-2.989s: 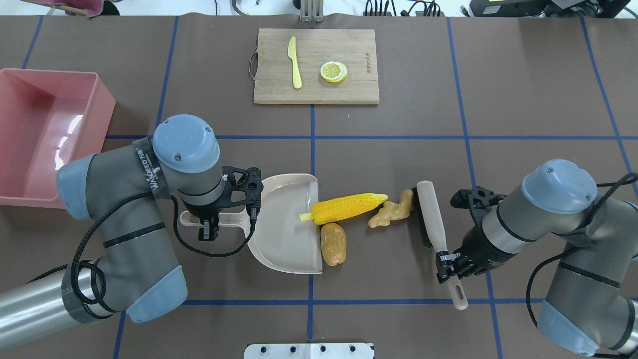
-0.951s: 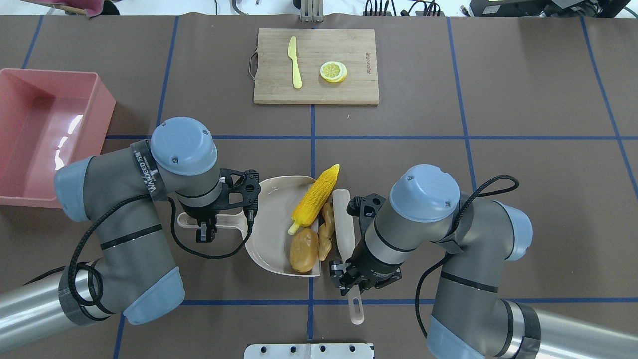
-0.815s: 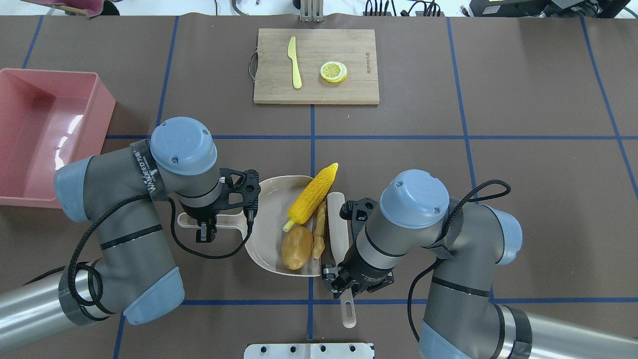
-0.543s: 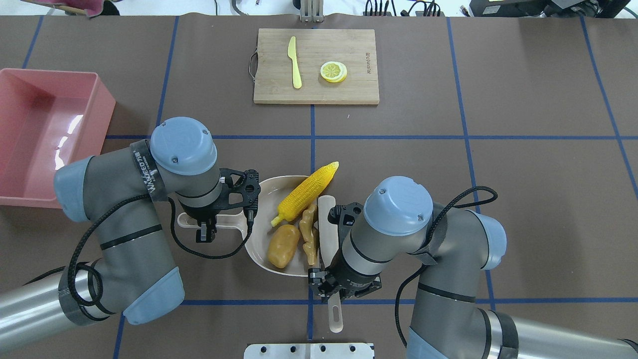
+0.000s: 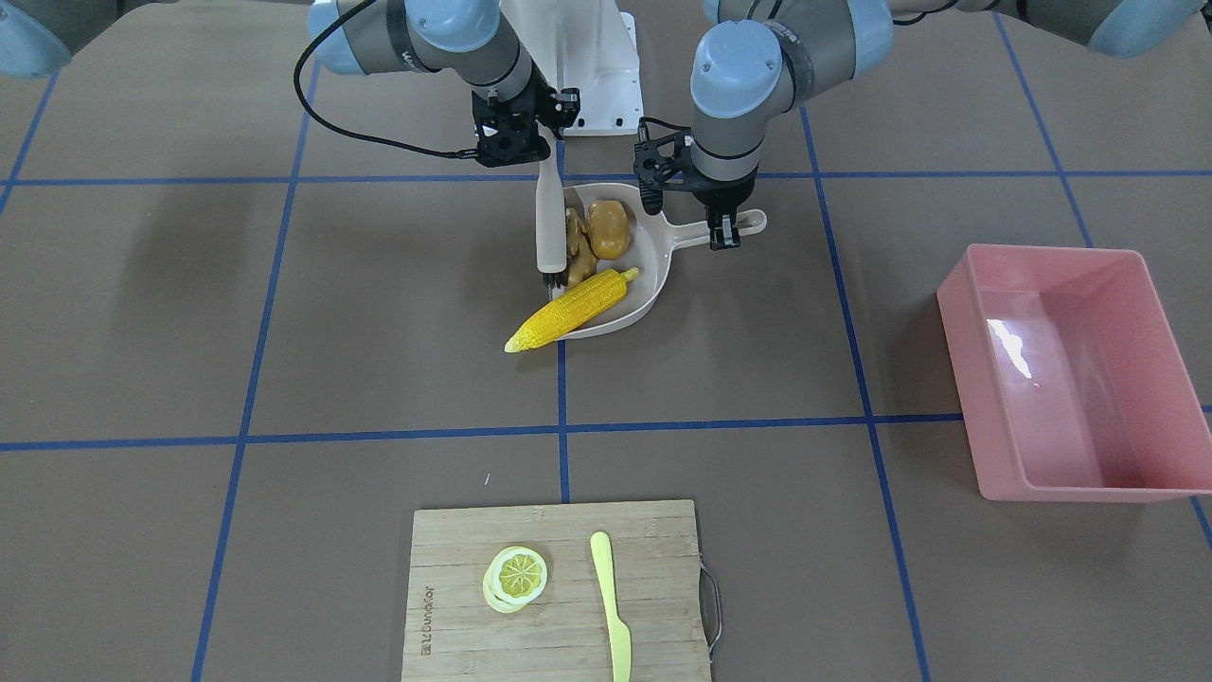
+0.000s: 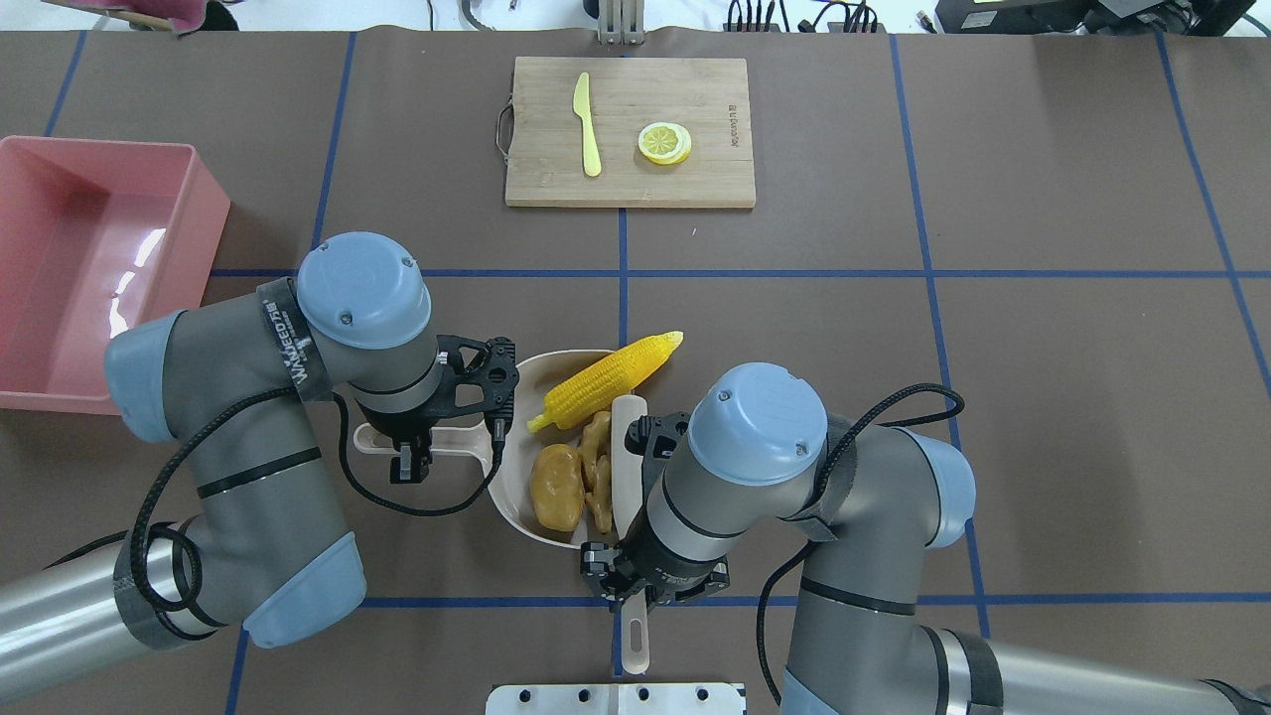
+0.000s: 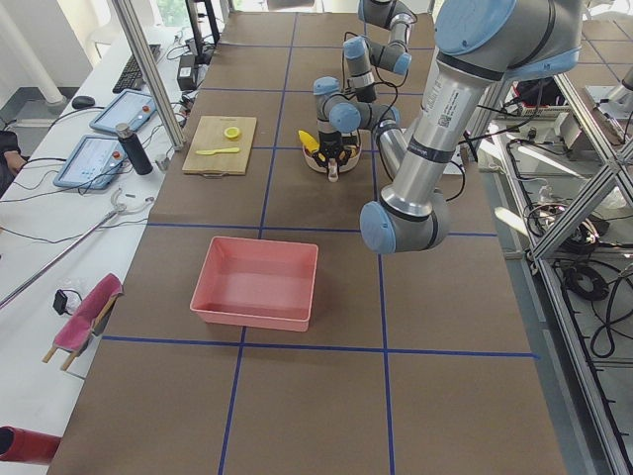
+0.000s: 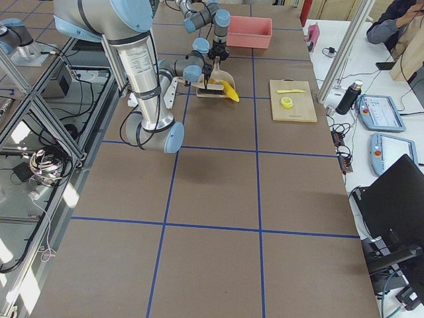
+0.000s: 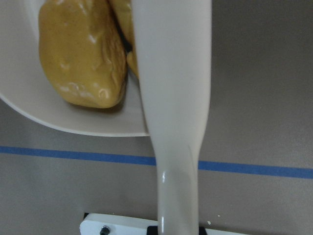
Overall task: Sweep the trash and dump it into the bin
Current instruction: 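Sweep the corn and tan pieces into the dustpan with the right gripper's brush, then lift the dustpan toward the pink bin with the left gripper while the right withdraws, then tip the dustpan over the bin with the left gripper while the right drops the brush, then shake the dustpan empty over the bin and lift it away with the left gripper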
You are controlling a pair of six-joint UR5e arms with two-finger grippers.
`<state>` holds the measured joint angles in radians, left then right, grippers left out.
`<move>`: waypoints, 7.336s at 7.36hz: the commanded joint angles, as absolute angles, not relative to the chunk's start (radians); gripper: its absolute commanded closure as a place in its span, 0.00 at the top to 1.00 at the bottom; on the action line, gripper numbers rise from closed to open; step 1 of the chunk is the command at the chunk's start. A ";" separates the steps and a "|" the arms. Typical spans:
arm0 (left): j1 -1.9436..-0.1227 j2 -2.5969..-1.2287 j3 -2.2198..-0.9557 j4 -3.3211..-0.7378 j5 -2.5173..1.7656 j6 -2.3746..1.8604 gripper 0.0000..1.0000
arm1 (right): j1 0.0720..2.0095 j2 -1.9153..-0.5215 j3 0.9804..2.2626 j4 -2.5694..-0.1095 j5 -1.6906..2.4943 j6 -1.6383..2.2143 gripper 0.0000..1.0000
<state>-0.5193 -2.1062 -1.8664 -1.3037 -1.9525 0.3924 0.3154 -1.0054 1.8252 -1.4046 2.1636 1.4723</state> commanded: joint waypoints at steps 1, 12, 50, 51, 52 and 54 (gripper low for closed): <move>-0.520 -2.105 -1.884 -1.308 -1.954 0.390 0.00 | 0.334 -1.028 1.845 -1.407 2.177 1.476 0.00; -0.555 -1.952 -1.992 -1.670 -1.934 0.110 0.00 | 0.627 -1.195 1.830 -1.407 2.257 1.116 0.00; -1.420 -1.675 -1.979 -0.951 -1.796 1.103 0.00 | 1.542 -1.746 1.660 -1.439 2.226 0.034 1.00; -1.428 -1.675 -1.983 -0.951 -1.796 1.103 0.00 | 1.526 -1.705 1.658 -1.442 2.208 0.032 1.00; -1.452 -1.661 -2.002 -0.951 -1.799 1.104 0.00 | 1.526 -1.704 1.664 -1.439 2.215 0.043 1.00; -1.576 -1.652 -2.009 -0.956 -1.904 1.115 0.00 | 1.526 -1.707 1.681 -1.431 2.227 0.041 1.00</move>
